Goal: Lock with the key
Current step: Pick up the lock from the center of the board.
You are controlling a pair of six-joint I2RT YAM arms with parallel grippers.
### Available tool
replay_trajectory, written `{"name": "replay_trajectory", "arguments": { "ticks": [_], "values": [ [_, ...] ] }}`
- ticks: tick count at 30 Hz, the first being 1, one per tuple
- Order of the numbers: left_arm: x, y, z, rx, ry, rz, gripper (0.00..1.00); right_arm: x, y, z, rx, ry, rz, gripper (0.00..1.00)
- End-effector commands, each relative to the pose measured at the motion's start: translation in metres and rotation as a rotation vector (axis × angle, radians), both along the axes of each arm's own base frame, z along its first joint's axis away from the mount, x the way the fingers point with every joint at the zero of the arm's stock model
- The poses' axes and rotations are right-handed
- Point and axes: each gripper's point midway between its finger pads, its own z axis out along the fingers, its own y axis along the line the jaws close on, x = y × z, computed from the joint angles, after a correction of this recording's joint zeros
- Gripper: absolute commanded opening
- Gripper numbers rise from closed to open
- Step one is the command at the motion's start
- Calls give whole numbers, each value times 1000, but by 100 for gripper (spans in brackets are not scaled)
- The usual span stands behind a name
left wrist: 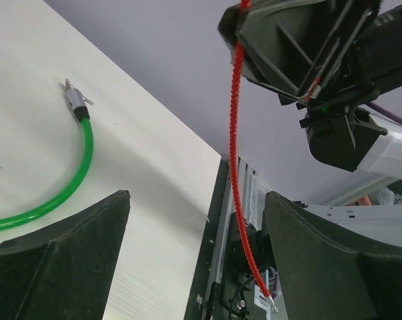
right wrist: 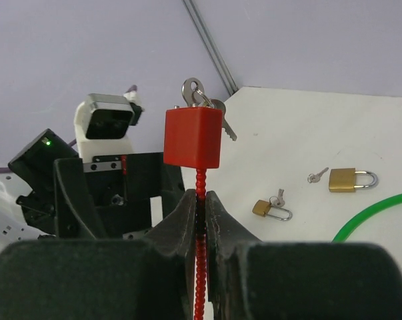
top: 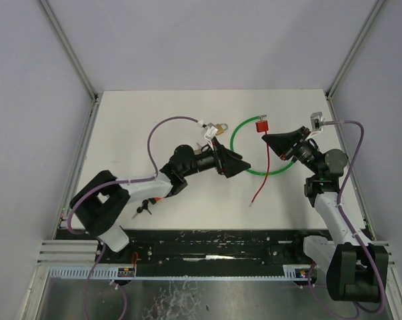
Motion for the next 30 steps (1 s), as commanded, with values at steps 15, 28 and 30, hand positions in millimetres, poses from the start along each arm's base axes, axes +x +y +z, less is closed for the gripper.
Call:
{"name": "replay_trajectory", "arguments": {
  "ticks": [15, 28, 30],
  "values": [
    [18, -89, 32, -126, -3, -87, 52, -9, 5, 10, -15, -82, 48, 0],
    [21, -76, 38, -46, -141, -97, 1, -15, 11, 8, -90, -128, 86, 11],
    [18, -69, 32, 2, -199, -103, 1, -20, 12, 7, -180, -172, 99, 40]
  ]
}}
